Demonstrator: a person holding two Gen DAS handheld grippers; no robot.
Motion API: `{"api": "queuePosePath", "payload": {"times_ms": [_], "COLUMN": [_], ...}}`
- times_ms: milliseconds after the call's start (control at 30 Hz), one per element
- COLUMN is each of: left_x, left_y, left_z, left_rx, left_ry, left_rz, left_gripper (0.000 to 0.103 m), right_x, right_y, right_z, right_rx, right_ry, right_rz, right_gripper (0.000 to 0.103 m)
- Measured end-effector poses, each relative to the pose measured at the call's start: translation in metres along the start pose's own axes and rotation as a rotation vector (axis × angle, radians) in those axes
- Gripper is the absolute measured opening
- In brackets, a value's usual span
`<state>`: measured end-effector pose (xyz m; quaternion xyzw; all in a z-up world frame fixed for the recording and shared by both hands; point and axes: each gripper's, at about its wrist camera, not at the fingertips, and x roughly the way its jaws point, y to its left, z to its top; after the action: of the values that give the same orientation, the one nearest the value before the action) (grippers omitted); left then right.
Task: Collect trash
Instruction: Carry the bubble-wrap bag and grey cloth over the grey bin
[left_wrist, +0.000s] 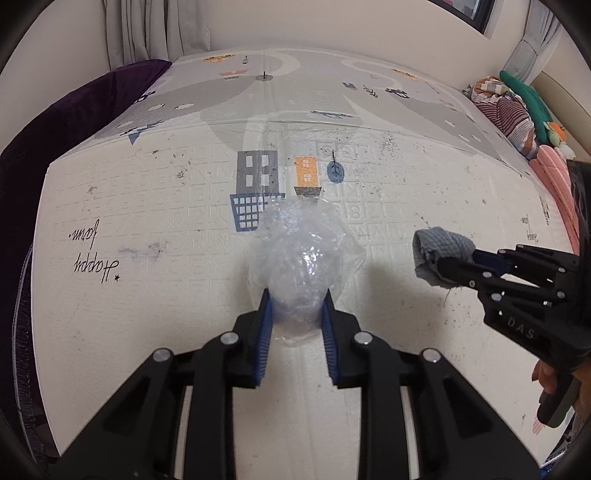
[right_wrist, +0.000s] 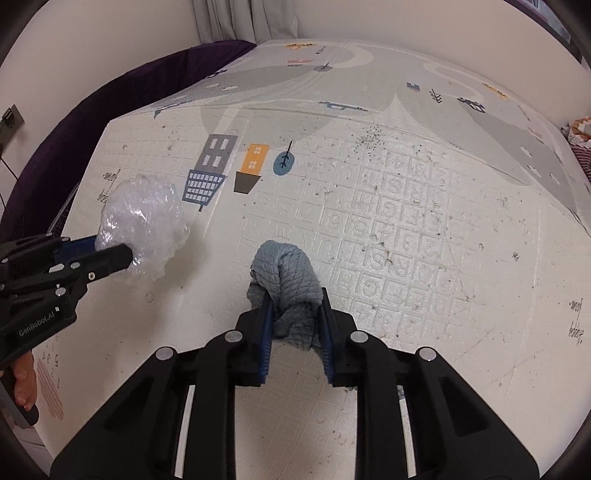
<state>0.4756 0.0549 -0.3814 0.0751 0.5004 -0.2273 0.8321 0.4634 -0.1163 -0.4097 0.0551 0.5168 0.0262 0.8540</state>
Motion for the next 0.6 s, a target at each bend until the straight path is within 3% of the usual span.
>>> {"api": "queuePosePath", "payload": {"times_ms": [233, 600], "left_x": [-0.062, -0.191], "left_y": [-0.006, -0.034], "left_z": [-0.035, -0.102], "left_rx": [-0.001, -0.042], "left_ry": [0.017, -0.014], "left_rz": [-0.002, 0.021], "left_gripper": [0.025, 0.025], "right_x": [-0.066, -0.192], "right_y": [0.021, 0.062], "right_z": [-0.015, -0.075], "right_rx": [-0.017, -0.057], "right_ry": [-0.004, -0.011], "right_rz": [0.004, 0.047], "right_gripper": [0.02, 0.02]}}
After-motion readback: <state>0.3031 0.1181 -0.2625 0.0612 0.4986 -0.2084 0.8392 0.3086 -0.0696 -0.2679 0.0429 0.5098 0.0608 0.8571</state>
